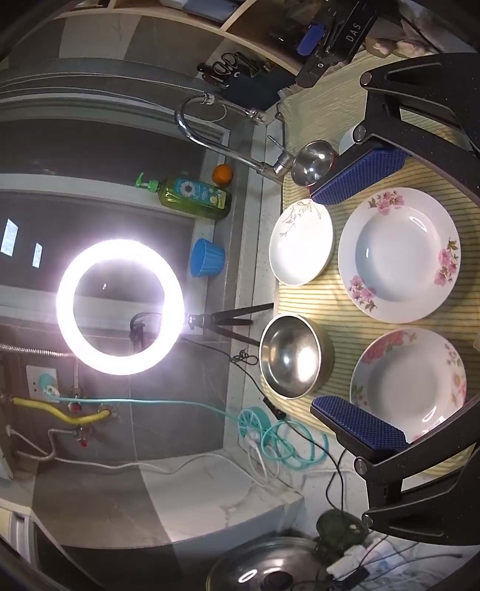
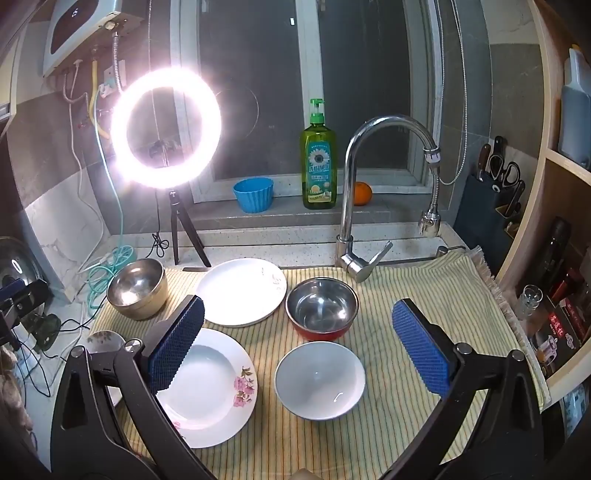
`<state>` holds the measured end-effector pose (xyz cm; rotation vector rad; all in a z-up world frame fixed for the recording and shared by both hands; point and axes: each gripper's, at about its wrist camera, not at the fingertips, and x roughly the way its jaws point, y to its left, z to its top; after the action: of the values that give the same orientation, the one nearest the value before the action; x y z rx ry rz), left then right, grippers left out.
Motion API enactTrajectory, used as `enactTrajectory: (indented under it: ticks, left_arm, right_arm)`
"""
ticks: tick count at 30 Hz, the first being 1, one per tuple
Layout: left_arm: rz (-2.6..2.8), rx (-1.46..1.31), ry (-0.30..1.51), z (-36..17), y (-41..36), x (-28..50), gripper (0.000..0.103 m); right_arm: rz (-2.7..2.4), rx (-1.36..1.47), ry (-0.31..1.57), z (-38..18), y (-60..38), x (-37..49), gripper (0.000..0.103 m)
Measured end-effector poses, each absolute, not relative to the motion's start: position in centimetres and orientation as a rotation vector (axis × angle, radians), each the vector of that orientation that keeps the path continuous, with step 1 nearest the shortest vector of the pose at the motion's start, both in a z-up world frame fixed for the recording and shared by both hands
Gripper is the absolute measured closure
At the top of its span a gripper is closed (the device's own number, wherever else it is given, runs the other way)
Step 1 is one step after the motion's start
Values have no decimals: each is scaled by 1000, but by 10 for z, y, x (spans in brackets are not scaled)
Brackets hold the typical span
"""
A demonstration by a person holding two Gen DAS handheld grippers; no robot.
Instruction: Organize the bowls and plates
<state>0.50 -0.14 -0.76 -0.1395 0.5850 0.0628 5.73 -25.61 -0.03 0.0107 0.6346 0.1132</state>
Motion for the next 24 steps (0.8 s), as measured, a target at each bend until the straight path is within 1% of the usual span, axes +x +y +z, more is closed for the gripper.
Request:
enactTrajectory:
  ticks: [4, 24]
  left_arm:
    - [69, -136, 590, -7, -1, 6, 0]
    - [63, -132, 594, -10, -1, 10, 0]
  right_arm:
    - [129, 16, 655, 4, -267, 69, 0]
    - [126, 25, 650, 3, -265, 66, 0]
